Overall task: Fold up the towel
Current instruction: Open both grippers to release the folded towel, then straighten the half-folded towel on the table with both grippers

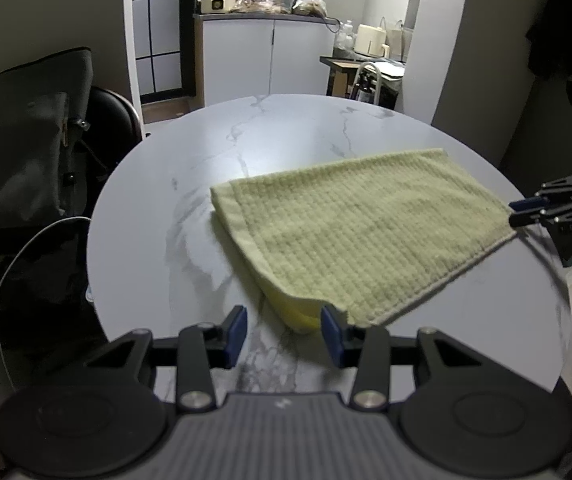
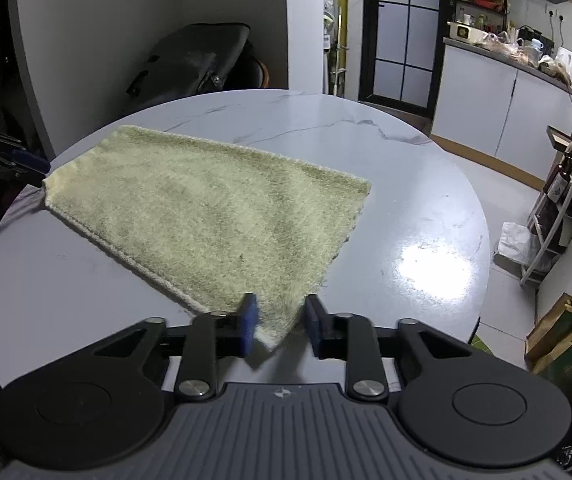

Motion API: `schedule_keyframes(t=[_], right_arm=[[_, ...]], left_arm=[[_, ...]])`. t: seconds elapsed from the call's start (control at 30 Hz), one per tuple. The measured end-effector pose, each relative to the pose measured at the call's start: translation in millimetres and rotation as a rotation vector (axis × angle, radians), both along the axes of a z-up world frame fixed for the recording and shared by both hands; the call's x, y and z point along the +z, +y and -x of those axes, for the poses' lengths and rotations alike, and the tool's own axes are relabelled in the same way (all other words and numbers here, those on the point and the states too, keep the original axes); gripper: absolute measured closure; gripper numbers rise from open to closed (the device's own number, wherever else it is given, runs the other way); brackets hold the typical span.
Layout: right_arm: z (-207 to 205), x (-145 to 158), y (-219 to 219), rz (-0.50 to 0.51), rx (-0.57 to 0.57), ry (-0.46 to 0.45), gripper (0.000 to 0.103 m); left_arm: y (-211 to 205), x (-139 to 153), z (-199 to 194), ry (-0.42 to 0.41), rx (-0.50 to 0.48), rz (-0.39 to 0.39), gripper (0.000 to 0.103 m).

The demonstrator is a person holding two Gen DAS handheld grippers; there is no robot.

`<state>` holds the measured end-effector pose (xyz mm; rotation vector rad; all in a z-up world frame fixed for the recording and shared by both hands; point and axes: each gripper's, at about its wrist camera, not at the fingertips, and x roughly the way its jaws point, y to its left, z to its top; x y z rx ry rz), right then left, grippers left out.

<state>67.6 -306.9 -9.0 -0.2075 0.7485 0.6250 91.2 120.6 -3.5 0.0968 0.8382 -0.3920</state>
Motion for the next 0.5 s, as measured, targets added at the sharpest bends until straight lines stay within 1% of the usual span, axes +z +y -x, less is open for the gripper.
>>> schedule_keyframes(t=[0.03,0.1,0.13,0.23,0.33,0.5], right_arm=[[1.3,0.2,1.4,0.004,0.002,-0.003,0.089],[3.9,0.5,4.3,0.014,0.005,-0.008,0.091],[5.7,0.4,6.0,0.014,0.002,-0.006,0.091],[10.7,0.2,9.2,-0.031,0.009,0.040,0.091],[17.2,0.0,14.5,-0.016,0.023,0.033,0.091],[25.9,-0.2,21.4,-0.016,0.033,0.040,0.091]], left_arm=[[-0.1,-0.7,-0.3,0.000,0.002,0.004,0.059],[-0.5,-0.8,-0.1,-0.004,0.002,0.009,0.059],[-0.6,-0.7,0.1,-0.007,0.003,0.009,0.059],[0.7,1.1,0.8,-0.019,0.011,0.011,0.059],[2.6,4.0,2.1,-0.029,0.024,0.010,0.056],[3.9,7.4,7.1,-0.039,0.034,0.014,0.056]])
